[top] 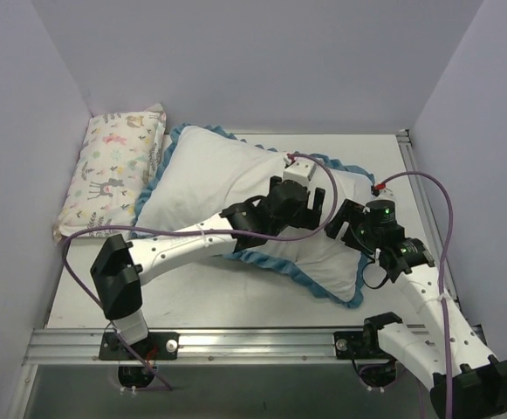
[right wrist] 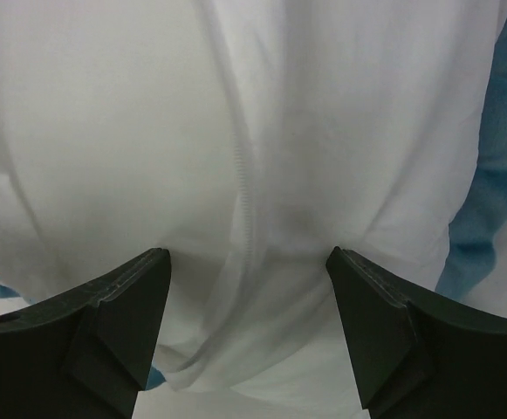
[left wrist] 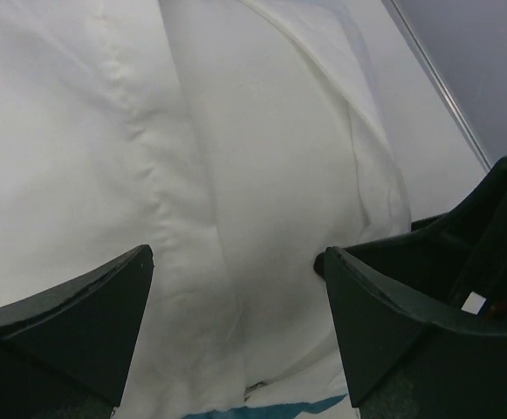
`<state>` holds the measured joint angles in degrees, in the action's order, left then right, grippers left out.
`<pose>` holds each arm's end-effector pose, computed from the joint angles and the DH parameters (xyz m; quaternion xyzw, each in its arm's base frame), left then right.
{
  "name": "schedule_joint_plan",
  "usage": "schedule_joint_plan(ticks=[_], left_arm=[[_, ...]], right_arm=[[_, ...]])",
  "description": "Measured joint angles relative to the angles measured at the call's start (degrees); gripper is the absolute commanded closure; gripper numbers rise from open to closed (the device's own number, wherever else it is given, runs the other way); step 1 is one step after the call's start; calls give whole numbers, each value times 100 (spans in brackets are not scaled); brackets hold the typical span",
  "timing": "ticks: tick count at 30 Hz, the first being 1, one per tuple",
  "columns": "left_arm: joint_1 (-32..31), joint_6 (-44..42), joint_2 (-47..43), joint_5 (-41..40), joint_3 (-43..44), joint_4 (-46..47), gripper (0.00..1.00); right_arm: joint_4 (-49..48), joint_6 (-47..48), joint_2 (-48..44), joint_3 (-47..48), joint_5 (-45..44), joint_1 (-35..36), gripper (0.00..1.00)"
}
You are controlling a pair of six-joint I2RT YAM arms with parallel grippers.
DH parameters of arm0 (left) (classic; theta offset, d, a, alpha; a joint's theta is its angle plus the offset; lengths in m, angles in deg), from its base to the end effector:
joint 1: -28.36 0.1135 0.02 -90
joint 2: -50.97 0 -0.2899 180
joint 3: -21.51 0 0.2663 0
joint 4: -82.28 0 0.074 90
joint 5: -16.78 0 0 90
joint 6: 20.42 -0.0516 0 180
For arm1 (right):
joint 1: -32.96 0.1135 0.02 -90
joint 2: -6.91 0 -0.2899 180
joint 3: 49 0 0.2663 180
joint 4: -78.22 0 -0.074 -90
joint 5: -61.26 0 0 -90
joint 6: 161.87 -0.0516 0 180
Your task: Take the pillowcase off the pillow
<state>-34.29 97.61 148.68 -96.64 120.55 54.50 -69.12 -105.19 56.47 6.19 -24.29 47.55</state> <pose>0.2175 -0.3759 0.3529 0.1456 0.8265 -0.2455 0.4852 0.2010 0.0564 0.3033 0.1187 0.8441 0.2422 0.4635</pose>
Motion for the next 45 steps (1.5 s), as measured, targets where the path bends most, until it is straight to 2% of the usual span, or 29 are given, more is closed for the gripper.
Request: schedule_joint_plan(ticks=[1,4,5,8,17,25,26,27,28,29,30,31,32,35,37,38,40,43,45], left_arm=[[0,55,116,17,76,-7,12],[0,280,525,120,428,-2,9],[0,330,619,149,516,-7,7],[-2,457,833,210,780,-35,5],[-26,302,1609,-22,2090,-787,3],[-4,-144,2116,-229,2133,-1266,5],[13,-170,2133,-219,2135,-1263,9],[33,-186,2146,-184,2140,-1261,41],[59,-192,2164,-142,2157,-1261,63],[87,-262,2192,-131,2199,-1283,83],[131,-286,2232,-46,2240,-1281,96],[168,-310,2277,11,2273,-1287,100],[208,-330,2308,72,2282,-1283,100],[343,-319,2341,297,2282,-1287,100],[424,-293,2334,407,2288,-1283,100],[461,-275,2334,437,2288,-1283,100],[546,-232,2328,487,2306,-1294,100],[710,-133,2315,533,2385,-1349,100],[876,-61,2302,597,2457,-1384,100]], right_arm=[[11,-9,13,-90,-9,0,28],[22,-44,20,-326,-70,0,55],[28,-74,17,-363,-85,0,76],[-26,-219,-52,-476,-131,-4,100],[-282,-643,-616,-916,-260,-15,100],[-286,-715,-649,-920,-258,-74,100],[-293,-713,-649,-920,-260,-74,100],[-313,-704,-638,-920,-249,-74,95],[-328,-693,-614,-918,-247,-74,88],[-350,-673,-570,-918,-245,-79,69],[-380,-658,-509,-916,-236,-83,61],[-402,-612,-442,-907,-221,-96,53],[-415,-560,-356,-894,-199,-107,40],[-439,-413,-131,-828,-61,-125,37],[-448,-341,31,-721,42,-136,46],[-450,-284,116,-658,98,-142,59],[-450,-223,197,-590,170,-142,62],[-442,-173,179,-531,240,-142,62],[-404,-118,162,-494,245,-142,70]])
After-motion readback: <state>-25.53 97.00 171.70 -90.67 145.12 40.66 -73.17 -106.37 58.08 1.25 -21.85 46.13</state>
